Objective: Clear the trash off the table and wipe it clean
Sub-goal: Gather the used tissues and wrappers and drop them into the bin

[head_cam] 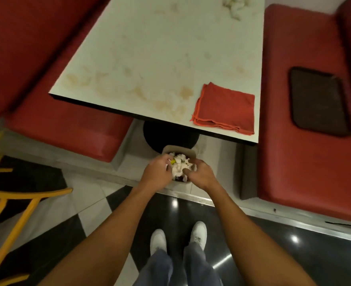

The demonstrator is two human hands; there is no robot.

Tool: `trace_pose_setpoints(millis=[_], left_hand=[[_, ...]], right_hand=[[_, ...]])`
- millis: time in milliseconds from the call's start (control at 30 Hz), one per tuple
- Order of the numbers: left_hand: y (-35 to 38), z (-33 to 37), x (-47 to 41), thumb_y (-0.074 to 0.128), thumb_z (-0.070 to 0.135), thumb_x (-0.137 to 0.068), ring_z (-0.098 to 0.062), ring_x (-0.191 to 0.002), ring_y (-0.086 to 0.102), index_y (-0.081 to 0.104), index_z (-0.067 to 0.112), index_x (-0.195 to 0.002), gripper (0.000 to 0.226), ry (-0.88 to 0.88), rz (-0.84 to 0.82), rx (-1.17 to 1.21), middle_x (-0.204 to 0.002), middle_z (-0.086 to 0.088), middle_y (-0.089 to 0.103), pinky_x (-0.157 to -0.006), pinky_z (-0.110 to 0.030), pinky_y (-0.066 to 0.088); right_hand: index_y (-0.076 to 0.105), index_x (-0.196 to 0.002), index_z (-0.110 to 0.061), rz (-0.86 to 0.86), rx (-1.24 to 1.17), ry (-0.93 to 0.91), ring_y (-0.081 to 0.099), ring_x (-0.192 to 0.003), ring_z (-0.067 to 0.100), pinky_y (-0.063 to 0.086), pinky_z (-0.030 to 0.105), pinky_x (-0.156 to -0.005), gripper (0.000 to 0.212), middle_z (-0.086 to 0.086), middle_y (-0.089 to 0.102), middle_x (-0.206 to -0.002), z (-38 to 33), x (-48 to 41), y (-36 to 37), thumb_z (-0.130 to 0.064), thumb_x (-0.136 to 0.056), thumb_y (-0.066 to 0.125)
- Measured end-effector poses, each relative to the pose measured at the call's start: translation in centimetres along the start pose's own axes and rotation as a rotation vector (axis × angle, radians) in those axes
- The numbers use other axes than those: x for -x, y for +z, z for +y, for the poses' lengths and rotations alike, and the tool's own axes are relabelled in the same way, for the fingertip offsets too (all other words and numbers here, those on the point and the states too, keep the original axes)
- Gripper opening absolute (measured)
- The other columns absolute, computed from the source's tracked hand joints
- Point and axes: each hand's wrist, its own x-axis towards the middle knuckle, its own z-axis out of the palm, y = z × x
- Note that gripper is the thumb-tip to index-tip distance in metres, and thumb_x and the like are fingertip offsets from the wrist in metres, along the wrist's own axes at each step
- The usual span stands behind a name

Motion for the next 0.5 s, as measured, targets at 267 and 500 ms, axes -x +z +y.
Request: trace_pose_setpoints(millis=[267,500], left_hand=[[-7.4,7.1,3.2,0.055,0.022,-0.098,-0.017,-0.098,0.07,0.071,0.028,-0.115,0.024,0.109,-0.064,-0.01,-0.108,0.002,0.074,-0.093,-0.04,0.059],[-12.6,13.5,3.3,0.053,0.018,-0.101,-0.013,-0.087,0.07,0.07,0.023,-0.117,0.024,0.214,-0.079,-0.034,-0.1,0.002,0.074,-0.085,-0.038,0.06]], right_hand=[[0.068,-0.13,-0.015,0.052,0.032,-0.058,0.066,-0.115,0.023,0.052,0.034,-0.097,0.04,0.004,0.071,-0.124,-5.3,7.8,-6.7,-0.035,-0.095,0.072],[0.07,-0.13,-0.013,0.079,0.04,-0.147,0.065,-0.114,0.017,0.049,0.029,-0.1,0.037,0.0,0.07,-0.127,-8.3,10.1,-12.4,-0.029,-0.096,0.072]])
